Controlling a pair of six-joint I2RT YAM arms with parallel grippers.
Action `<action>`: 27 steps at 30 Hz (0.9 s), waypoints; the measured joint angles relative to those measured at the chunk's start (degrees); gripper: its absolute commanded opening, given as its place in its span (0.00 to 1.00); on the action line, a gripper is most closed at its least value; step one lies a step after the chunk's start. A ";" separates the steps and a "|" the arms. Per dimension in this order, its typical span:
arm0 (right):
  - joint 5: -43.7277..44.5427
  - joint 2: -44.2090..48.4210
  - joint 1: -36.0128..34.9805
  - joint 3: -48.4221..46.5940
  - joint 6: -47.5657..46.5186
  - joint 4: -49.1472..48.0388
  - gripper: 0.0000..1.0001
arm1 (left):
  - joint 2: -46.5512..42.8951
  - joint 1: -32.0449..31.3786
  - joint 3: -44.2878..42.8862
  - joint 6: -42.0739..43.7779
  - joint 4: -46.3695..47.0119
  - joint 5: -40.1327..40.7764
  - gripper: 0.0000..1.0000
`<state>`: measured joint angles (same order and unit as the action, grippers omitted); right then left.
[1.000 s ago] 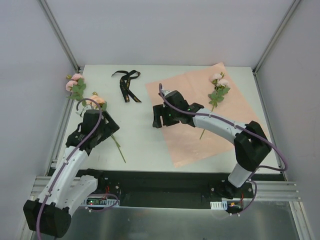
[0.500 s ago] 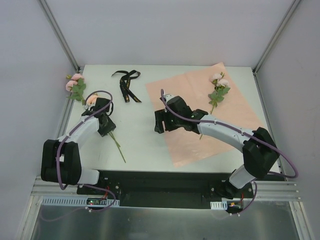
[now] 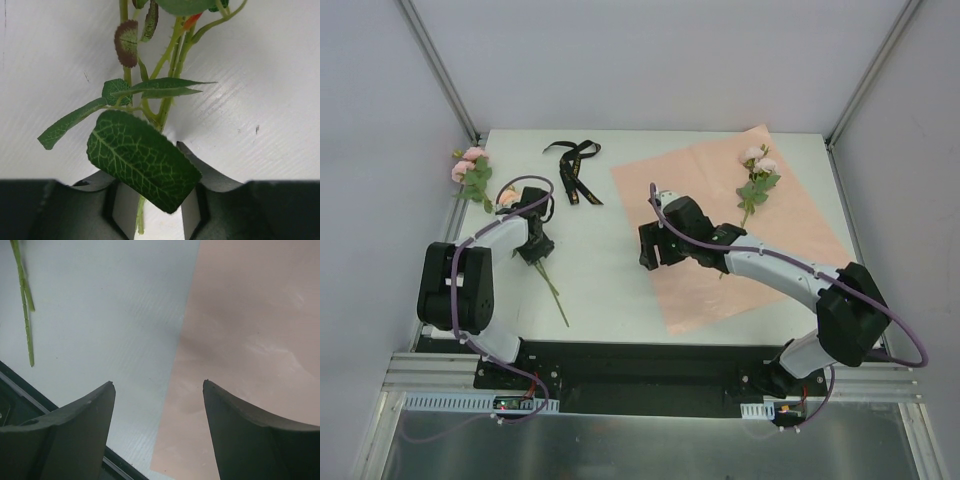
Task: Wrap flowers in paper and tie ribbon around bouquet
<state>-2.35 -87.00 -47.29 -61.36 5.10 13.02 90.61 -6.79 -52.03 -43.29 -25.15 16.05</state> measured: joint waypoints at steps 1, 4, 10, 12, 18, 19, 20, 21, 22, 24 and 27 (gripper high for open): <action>0.02 0.35 0.28 0.50 -0.07 -0.07 0.74 | 0.42 0.00 -0.02 -0.13 0.02 0.28 0.26; 0.02 1.25 1.22 1.92 -0.13 -0.13 0.74 | 1.79 -0.02 -0.11 -0.63 0.02 0.79 0.16; 0.02 2.93 2.80 3.28 -0.09 -0.28 0.73 | 2.01 -1.18 -0.68 -0.57 0.50 1.46 0.00; 0.02 3.82 2.89 3.56 -0.09 -0.35 0.73 | 1.60 -1.90 -0.70 -0.22 0.48 1.60 0.00; -0.09 6.64 3.34 5.22 -0.13 -0.33 0.74 | -7.28 -6.03 -0.76 1.88 0.26 2.91 0.00; -0.48 7.08 3.56 5.62 -0.24 -0.44 0.75 | -9.81 -7.30 -0.90 2.49 0.26 2.67 0.00; -1.18 7.50 3.76 5.95 -0.28 -0.44 0.75 | -11.93 -8.28 -1.09 3.02 0.26 2.29 0.00; -2.03 7.78 3.96 6.23 -0.31 -0.52 0.76 | -14.40 -9.60 -1.29 3.72 0.42 1.31 0.00; -3.54 7.96 4.15 6.54 -0.33 -0.96 0.76 | -16.90 -10.78 -1.53 4.26 0.55 -0.13 0.00; -7.13 8.11 4.35 7.04 -0.22 -2.43 0.80 | -21.46 -12.68 -1.44 5.53 2.19 -4.09 0.00; -13.38 8.31 4.33 8.46 1.07 -7.37 0.82 | -26.86 -14.03 1.03 5.81 8.35 -13.18 0.00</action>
<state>-15.73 -78.70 -42.96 -52.90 6.17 5.65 63.75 -20.82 -51.00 -37.47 -16.80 2.87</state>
